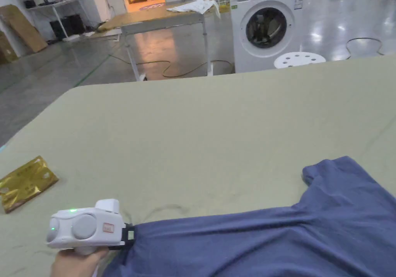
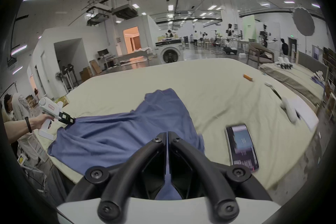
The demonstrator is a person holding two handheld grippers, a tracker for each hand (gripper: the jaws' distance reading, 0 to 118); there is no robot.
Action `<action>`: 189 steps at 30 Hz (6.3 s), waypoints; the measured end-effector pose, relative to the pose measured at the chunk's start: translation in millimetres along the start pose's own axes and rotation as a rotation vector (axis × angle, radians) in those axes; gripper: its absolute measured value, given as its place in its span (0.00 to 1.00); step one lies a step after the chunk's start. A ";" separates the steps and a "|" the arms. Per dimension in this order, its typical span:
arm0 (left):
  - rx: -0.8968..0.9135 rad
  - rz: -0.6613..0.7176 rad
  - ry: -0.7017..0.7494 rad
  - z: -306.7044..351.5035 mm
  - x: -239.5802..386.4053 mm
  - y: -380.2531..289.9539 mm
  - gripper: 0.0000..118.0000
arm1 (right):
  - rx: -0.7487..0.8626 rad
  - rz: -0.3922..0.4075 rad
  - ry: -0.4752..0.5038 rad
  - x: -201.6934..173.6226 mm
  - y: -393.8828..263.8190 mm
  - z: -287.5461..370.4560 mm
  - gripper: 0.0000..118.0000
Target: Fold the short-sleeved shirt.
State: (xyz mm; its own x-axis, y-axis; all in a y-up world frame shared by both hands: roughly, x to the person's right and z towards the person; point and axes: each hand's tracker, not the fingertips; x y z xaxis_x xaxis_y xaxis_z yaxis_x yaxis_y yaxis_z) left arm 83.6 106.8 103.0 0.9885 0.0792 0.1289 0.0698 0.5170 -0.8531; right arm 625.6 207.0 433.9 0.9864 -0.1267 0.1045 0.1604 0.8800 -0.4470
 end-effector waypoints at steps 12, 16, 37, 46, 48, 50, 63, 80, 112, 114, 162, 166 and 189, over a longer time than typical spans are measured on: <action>-0.123 -0.091 0.028 -7.7 11.0 17.5 0.03 | -0.554 0.148 -0.168 52.3 87.4 -253.1 0.69; -0.122 -0.127 0.050 -8.8 16.2 16.1 0.03 | -0.644 0.127 -0.189 65.0 68.2 -291.3 0.33; 0.151 0.007 -0.291 153.6 -37.4 -90.8 0.01 | -0.304 0.017 0.041 74.3 38.1 -56.5 0.00; 0.067 0.002 -0.268 164.3 -32.6 -189.3 0.01 | -0.391 -0.095 -0.035 74.3 -60.4 22.6 0.00; 0.065 0.011 -0.271 158.7 -31.2 -194.6 0.11 | -0.395 -0.114 -0.047 73.4 -71.2 18.2 0.00; 0.095 -0.003 -0.235 147.4 -34.6 -197.4 0.44 | -0.372 -0.104 -0.059 66.7 -79.7 16.5 0.05; 0.645 -0.180 0.083 244.7 35.2 -199.1 0.72 | 0.088 0.063 -0.096 -9.5 -33.4 59.4 0.48; 0.921 -0.171 0.005 303.4 93.8 -214.2 0.00 | 0.255 0.129 0.103 -84.4 -22.5 60.3 0.00; 0.298 0.694 -0.690 94.5 -85.5 -213.9 0.72 | 0.091 0.015 0.069 -52.2 -54.9 60.1 0.00; 0.285 0.678 -0.687 90.5 -79.0 -212.0 0.50 | 0.083 0.016 0.071 -54.5 -55.2 59.1 0.00; 0.245 0.071 -0.533 128.2 124.0 -145.9 0.07 | 0.016 -0.065 0.057 -43.4 -71.6 71.7 0.00; 0.111 0.045 -0.621 95.2 144.9 -159.0 0.01 | 0.012 -0.076 0.062 -42.4 -73.8 71.3 0.00; 0.154 0.573 -0.643 80.6 -4.4 -171.8 0.73 | -0.007 -0.115 0.081 -46.2 -79.4 68.5 0.00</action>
State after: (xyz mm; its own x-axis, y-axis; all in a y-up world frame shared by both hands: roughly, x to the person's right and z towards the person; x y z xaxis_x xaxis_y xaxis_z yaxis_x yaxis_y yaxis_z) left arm 56.4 86.4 289.7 0.5954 0.8034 0.0006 -0.4794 0.3559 -0.8022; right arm 564.9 174.3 525.4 0.9610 -0.2634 0.0838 0.2727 0.8542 -0.4427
